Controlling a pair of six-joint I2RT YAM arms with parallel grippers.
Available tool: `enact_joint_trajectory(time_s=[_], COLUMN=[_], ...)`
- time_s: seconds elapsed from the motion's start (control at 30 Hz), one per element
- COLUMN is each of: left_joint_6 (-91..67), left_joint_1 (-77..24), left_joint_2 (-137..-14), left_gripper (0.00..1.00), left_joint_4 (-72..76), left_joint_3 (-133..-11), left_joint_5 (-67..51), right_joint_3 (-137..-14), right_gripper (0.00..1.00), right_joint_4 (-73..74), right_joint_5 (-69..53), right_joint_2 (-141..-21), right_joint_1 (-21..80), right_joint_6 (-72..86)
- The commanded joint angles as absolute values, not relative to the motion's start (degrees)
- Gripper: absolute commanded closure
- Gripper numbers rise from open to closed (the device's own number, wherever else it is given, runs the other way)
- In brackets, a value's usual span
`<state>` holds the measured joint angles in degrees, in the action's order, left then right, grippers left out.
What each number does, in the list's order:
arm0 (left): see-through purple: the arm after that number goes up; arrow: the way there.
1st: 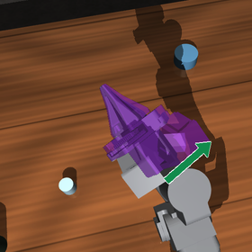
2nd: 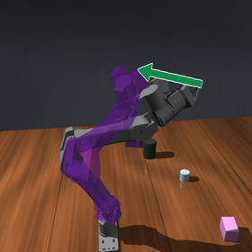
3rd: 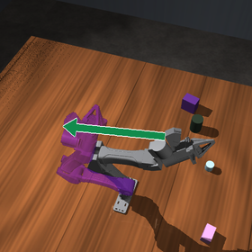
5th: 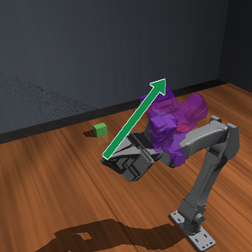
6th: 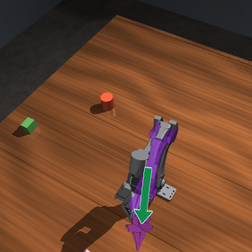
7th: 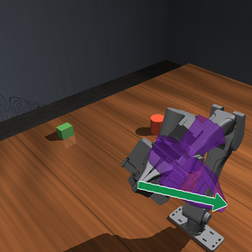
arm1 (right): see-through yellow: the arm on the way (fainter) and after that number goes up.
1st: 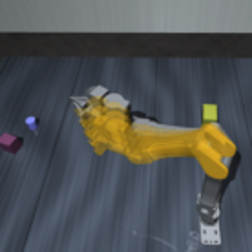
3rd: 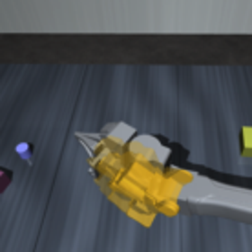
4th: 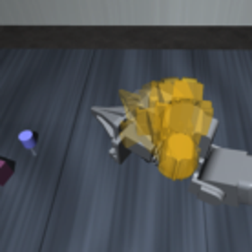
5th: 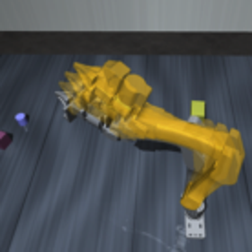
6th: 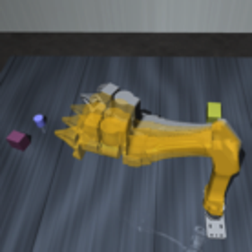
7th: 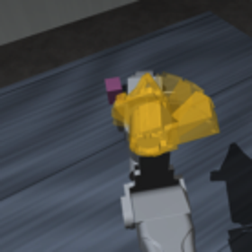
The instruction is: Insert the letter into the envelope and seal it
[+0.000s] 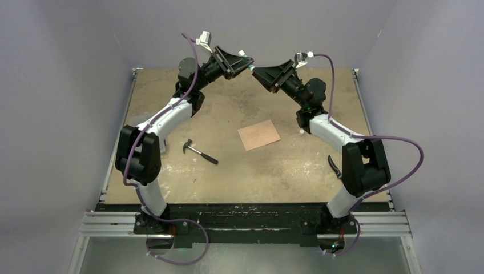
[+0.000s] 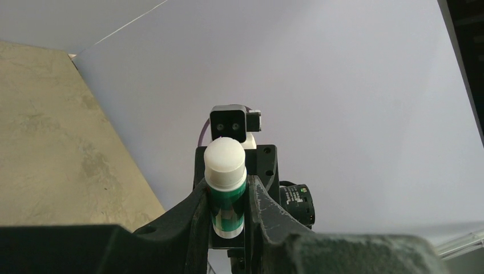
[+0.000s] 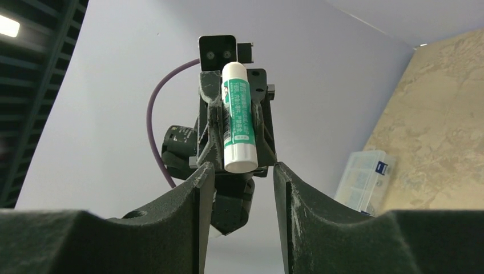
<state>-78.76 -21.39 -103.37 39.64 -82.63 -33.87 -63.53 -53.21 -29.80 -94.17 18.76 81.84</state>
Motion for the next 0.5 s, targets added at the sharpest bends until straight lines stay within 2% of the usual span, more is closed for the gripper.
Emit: enact_joint_trajectory(time_s=[0.0, 0.07, 0.3, 0.37, 0.47], left_joint_6=[-80.8, -81.3, -81.3, -79.9, -73.9], left_joint_1=[-21.1, -21.1, -21.1, -21.1, -21.1], left_joint_2=[-102.2, -102.4, -102.3, -102.1, -101.7], left_gripper=[1.00, 1.00, 1.00, 1.00, 1.00], left_joint_4=[44.0, 44.7, 44.4, 40.6, 28.0], left_joint_3=[-81.7, -81.5, -81.2, -81.5, -83.3], left_joint_5=[-34.0, -34.0, -33.4, -32.6, -30.3], right_joint_3=[-66.1, -66.7, -68.4, -70.2, -71.3], right_gripper=[0.54, 0.56, 0.89, 0.99, 1.00], right_joint_4=[-58.1, -57.9, -57.1, -53.2, -44.8], right_joint_5=[-30.4, -30.3, -31.5, -32.0, -30.0], right_joint_2=[-94.8, -95.4, -97.0, -96.9, -95.4], right_joint_1=[19.2, 19.3, 19.7, 20.2, 21.6], right_joint_6=[82.8, 82.5, 79.8, 73.3, 54.6])
